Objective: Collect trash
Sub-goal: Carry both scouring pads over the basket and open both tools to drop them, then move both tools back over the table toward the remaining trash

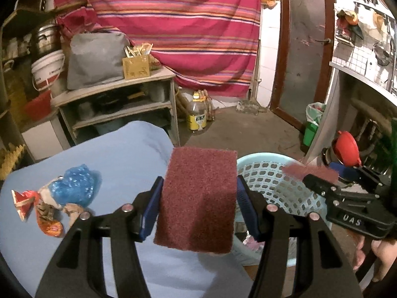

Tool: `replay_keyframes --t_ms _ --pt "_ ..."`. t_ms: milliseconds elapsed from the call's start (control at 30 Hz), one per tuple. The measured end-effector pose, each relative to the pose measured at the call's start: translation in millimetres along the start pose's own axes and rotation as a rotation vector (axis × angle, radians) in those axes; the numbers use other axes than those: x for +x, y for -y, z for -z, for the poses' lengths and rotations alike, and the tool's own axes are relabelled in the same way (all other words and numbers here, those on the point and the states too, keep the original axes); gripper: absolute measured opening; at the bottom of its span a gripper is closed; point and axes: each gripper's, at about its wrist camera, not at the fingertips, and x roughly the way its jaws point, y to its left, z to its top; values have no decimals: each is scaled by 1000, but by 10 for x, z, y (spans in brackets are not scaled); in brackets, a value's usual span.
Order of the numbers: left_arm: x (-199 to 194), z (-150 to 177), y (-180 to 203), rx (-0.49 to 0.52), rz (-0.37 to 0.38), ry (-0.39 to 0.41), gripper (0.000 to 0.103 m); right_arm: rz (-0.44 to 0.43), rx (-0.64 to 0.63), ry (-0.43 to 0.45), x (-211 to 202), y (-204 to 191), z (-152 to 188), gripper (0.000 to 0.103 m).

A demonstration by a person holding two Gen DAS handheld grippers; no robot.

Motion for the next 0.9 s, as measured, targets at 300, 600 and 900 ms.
replay_keyframes --t_ms 300,600,900 --pt "188 -6 195 14 37 -18 58 80 9 9 -81 201 80 90" --pt "509 -29 544 43 100 -79 58 138 41 -7 -137 460 215 91" --pt "638 -29 590 69 111 -112 77 167 58 -15 -142 568 256 91"
